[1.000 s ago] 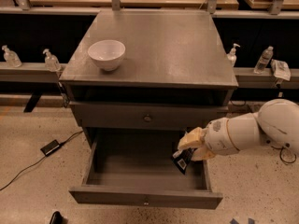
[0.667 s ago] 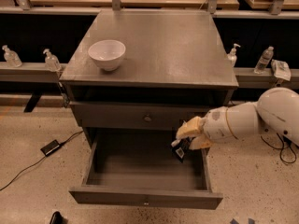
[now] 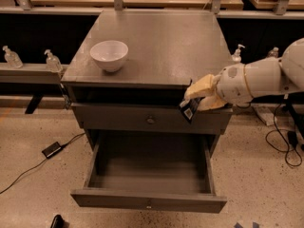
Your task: Pick rxbar blueberry from middle drawer and place on counter
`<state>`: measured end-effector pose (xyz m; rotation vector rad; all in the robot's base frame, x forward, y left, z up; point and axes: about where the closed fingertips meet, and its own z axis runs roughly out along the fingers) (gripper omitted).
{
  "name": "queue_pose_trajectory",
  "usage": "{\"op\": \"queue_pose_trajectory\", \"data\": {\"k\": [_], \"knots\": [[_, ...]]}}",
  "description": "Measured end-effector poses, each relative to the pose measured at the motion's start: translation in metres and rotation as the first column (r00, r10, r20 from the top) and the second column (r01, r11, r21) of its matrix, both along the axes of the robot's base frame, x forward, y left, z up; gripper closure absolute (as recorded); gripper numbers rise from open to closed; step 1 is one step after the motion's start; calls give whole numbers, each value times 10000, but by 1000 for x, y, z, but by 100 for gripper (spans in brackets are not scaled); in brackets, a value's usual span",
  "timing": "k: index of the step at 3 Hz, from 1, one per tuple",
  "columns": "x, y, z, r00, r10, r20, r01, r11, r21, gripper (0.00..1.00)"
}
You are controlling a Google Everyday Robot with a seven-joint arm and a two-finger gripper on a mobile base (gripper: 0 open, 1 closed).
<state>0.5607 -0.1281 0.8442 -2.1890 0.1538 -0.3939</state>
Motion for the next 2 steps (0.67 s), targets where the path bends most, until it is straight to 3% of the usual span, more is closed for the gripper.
{"op": "queue_pose_trajectory", "data": {"k": [1,2], "knots": [[10,-13,50,9984,31,570,-32,10000,5,100],[55,-19,97,9908,-697,1158,686,9975,140,100]]}}
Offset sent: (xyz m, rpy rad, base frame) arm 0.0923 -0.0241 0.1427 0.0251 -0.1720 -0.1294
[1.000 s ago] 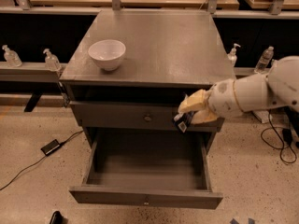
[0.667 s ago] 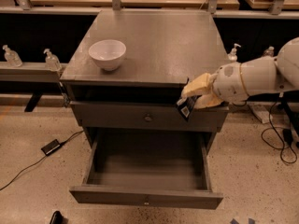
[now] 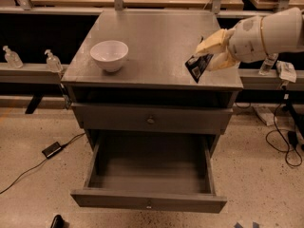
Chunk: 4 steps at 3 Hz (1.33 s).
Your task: Pick rxbar blueberry from middle drawer and place on counter
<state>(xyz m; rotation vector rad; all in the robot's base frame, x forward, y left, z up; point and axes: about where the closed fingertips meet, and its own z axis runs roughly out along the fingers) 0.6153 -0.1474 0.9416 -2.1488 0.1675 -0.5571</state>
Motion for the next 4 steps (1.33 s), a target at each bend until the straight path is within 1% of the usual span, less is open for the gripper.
{"op": "queue_pose_trajectory", "data": {"k": [1,2,3,4], "knots": [[49,5,25,9950,-888,450,880,9959,192,100],[101,27,30,9785,-1927,737,1896,9807,477,100],[114,31,37,9689,-2271,981,2201,9724,772,84],[115,35,35,9709,-2205,939,2139,9740,751,53]]}}
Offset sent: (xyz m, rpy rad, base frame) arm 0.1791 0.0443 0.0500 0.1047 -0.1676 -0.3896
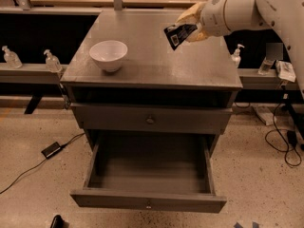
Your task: Pick rxbar blueberry from middle drawer and place on counter
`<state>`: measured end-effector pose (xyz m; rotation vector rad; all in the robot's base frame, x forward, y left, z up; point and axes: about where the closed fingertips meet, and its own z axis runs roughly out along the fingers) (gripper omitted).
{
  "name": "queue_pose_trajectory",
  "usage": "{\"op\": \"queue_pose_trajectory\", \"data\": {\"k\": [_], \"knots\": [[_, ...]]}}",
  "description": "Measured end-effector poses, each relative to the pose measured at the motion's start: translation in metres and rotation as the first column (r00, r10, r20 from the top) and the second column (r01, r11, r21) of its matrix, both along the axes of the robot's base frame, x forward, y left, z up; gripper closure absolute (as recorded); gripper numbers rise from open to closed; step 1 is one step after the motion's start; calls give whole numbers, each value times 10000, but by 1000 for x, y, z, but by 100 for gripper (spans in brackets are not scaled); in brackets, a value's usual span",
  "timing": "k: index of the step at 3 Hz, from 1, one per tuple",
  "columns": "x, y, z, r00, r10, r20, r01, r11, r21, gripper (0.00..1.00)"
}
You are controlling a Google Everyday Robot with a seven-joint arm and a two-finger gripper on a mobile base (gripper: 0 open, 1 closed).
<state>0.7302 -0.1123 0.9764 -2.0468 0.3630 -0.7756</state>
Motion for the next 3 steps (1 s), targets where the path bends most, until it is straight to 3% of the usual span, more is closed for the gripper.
{"op": "queue_pose_trajectory", "data": {"k": [1,2,3], "knots": [[1,3,-2,10000,53,-25,-53,10000,0,22],[1,6,-4,9999,102,-50,-102,9999,1,0],[1,6,-4,9999,103,-50,-103,9999,1,0]]}}
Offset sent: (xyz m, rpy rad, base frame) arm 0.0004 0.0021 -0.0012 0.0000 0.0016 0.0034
